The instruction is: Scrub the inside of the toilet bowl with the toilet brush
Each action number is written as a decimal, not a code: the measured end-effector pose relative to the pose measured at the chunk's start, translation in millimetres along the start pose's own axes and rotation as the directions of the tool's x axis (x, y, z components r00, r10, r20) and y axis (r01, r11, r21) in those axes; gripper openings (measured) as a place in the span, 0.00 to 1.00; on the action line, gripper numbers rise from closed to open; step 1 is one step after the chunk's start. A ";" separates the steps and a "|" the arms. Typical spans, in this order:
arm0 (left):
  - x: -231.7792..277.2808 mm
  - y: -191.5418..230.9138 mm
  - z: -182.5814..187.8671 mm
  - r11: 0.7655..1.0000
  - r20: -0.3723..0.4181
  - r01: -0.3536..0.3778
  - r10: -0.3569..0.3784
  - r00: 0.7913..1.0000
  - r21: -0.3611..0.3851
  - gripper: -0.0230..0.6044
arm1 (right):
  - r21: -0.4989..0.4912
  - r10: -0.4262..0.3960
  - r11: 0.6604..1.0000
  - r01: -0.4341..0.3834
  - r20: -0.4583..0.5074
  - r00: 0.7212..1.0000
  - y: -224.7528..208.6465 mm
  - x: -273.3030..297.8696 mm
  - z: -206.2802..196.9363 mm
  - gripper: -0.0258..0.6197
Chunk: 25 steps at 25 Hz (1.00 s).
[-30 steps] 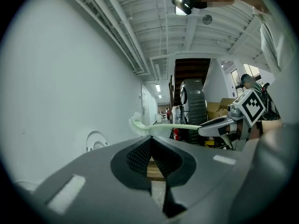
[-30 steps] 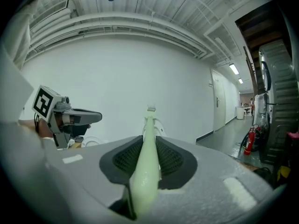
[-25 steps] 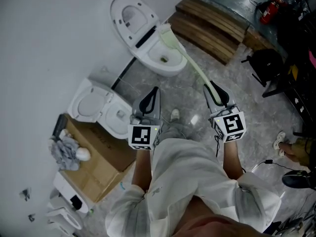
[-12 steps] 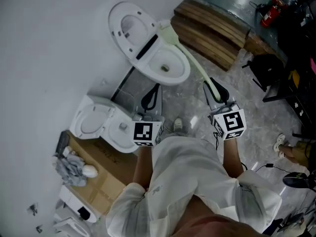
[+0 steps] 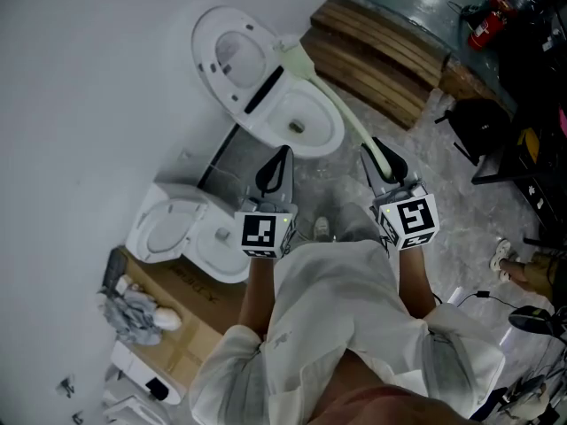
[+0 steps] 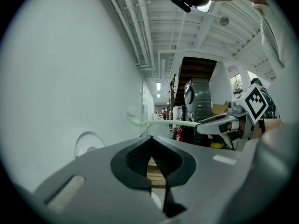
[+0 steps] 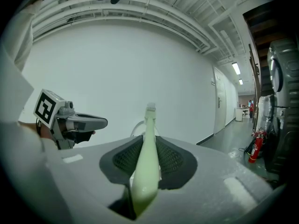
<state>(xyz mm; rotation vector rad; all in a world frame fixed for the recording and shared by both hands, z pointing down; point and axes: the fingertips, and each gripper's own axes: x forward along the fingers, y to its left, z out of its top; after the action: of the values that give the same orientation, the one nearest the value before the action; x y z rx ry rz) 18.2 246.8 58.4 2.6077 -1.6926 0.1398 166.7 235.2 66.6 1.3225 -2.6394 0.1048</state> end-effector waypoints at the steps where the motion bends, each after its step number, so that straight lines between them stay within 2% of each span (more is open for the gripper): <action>1: 4.0 1.9 -1.0 1.000 -0.002 -0.001 0.001 1.000 -0.003 0.07 | 0.001 0.000 1.000 0.000 -0.004 1.000 -2.4 3.8 -0.8 0.18; 7: 31.9 16.7 -14.6 1.000 -0.015 -0.014 0.013 1.000 -0.012 0.07 | 0.012 0.011 1.000 -0.011 -0.026 1.000 -19.1 32.7 -10.9 0.18; 15: 92.8 47.5 -44.9 0.998 -0.032 -0.045 0.044 0.999 -0.039 0.07 | 0.030 0.077 0.997 -0.075 -0.094 0.993 -55.5 91.1 -38.6 0.18; 25: 175.5 74.8 -115.3 0.984 -0.153 -0.091 0.067 0.986 -0.153 0.07 | 0.090 0.212 0.976 -0.196 -0.230 0.950 -103.4 166.7 -93.5 0.18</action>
<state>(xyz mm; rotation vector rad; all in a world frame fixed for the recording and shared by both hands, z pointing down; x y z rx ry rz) 14.1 65.1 187.5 2.3555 -1.6827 0.1849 164.5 55.8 189.2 0.9792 -2.5751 0.3593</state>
